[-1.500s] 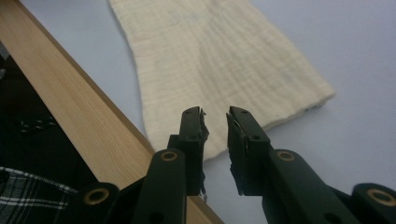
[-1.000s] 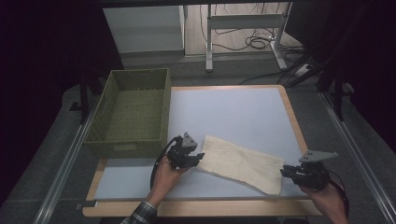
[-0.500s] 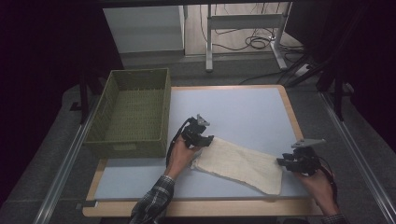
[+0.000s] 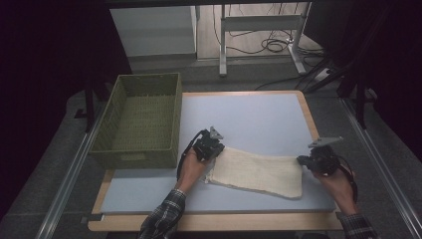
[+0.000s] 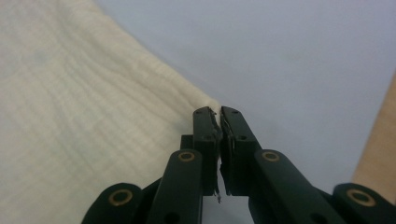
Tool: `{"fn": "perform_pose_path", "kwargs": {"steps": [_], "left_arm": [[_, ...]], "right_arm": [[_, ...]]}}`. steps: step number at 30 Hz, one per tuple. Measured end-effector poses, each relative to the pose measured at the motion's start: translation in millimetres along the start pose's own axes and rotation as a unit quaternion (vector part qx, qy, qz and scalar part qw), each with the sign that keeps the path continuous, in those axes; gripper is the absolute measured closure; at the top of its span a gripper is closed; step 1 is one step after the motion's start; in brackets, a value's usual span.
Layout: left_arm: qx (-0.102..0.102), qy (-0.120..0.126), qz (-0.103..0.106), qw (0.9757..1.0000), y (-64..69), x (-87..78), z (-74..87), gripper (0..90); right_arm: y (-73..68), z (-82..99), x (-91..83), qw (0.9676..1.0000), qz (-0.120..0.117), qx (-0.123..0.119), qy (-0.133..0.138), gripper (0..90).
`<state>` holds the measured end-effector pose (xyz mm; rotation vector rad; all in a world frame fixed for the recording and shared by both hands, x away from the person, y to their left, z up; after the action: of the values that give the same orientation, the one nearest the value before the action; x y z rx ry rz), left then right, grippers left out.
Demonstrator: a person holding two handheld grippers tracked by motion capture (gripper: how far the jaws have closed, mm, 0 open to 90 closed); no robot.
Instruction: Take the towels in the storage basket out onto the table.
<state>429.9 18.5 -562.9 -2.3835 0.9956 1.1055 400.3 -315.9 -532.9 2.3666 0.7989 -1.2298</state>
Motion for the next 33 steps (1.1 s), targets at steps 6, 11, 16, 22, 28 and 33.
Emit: {"fn": "perform_pose_path", "kwargs": {"steps": [6, 11, 16, 22, 28, 33], "left_arm": [[0.001, -0.001, -0.005, 1.0000, 5.2, -13.0, 14.0, 86.2], [-0.008, 0.010, -0.005, 0.9999, 3.9, -18.6, 18.3, 84.7], [-0.016, 0.021, -0.004, 0.9996, -2.1, -17.5, 7.9, 60.3], [-0.023, -0.002, -0.022, 0.9995, -10.3, 1.1, 16.6, 47.6], [-0.055, 0.026, 0.018, 0.9980, -19.2, 7.7, 22.0, 33.4], [-0.043, 0.024, 0.005, 0.9988, -16.9, 8.6, 22.5, 30.7]], "right_arm": [[21.1, -27.0, 15.1, 0.9999, 0.007, 0.006, 0.009, 84.9], [28.9, -41.4, 34.7, 0.9999, 0.004, 0.015, -0.006, 84.3], [28.6, -42.7, 34.2, 0.9994, -0.007, 0.033, 0.007, 79.6], [27.2, -34.3, 19.2, 0.9993, -0.002, 0.033, 0.016, 73.0], [15.2, -21.4, 13.2, 0.9990, -0.027, 0.030, 0.017, 64.0], [-0.3, -10.0, 12.5, 0.9975, -0.054, 0.043, 0.015, 58.1]]}}
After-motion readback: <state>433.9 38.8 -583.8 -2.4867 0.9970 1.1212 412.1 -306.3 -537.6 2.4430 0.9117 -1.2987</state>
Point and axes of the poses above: each handheld gripper's, and its own axes: x roughly forward along the jaws, z roughly out of its underside, y roughly to its right, the point moved 6 cm from there along x, roughly forward along the jaws, and after that the axes turned 5 degrees about -y, right-handed, at the moved point
